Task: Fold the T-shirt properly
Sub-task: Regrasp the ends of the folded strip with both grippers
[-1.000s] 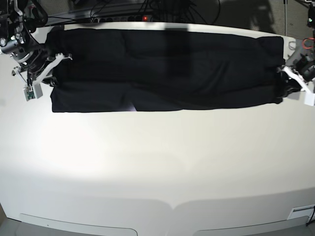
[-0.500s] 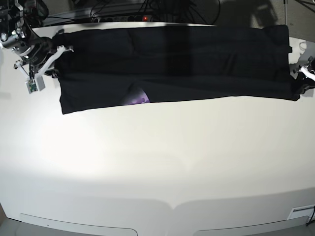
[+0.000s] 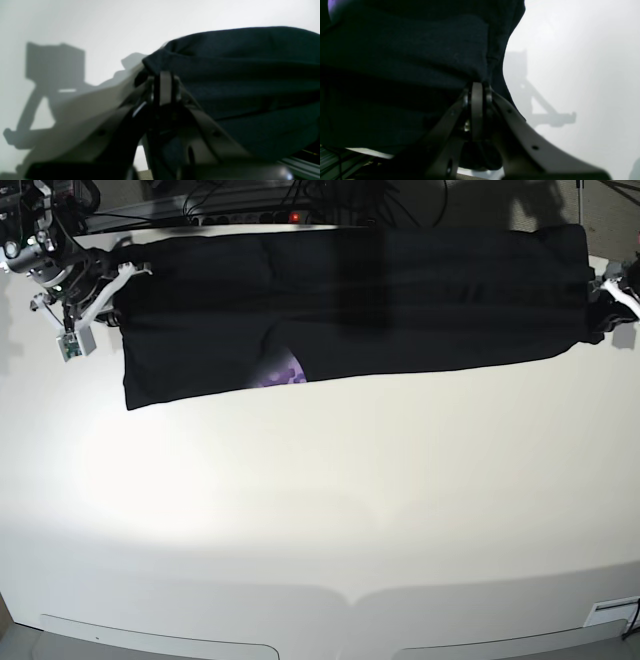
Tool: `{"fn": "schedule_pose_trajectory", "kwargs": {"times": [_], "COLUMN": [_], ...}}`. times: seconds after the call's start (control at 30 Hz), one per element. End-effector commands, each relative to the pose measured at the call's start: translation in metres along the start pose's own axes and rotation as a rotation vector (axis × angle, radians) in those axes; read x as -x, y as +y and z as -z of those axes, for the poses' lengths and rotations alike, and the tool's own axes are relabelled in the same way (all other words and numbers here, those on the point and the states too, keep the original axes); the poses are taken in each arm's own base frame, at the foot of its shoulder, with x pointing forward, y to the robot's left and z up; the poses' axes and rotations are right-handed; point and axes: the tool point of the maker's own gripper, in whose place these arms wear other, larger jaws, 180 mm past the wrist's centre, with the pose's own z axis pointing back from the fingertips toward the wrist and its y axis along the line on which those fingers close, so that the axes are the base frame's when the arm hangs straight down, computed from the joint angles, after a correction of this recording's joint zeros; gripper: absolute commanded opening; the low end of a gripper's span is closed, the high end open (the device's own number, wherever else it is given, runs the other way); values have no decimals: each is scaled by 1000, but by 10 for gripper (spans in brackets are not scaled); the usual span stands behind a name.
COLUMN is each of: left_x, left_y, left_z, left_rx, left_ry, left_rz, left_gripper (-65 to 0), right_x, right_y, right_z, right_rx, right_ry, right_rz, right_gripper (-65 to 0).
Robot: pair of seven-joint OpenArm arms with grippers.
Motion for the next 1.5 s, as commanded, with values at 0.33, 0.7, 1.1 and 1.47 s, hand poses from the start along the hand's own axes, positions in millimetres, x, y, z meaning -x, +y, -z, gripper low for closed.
{"fn": "schedule_pose_trajectory", "kwargs": {"times": [0.33,0.7,1.1,1.47], "left_x": [-29,-17,36,41], "left_y": [5,-8,-4,7], "left_z": [-18,-38,-28,-3], "left_rx": [38,150,161,47], "left_ry": [-12,13,15,-104], "left_rz": [22,-100,-350,-339], "left_gripper": [-302,-301,-289,-289], "right_x": [-34,-70,-95,-99], "right_y": [-8,2,4,5], "right_z": [-2,-2,-3,-4], "right_rx": [16,-64,-86,-99], "right_ry": [-95,-211,-274,-285], "right_rz": [-19,59,24,35], "right_gripper": [-382,-383,-383,-383]}}
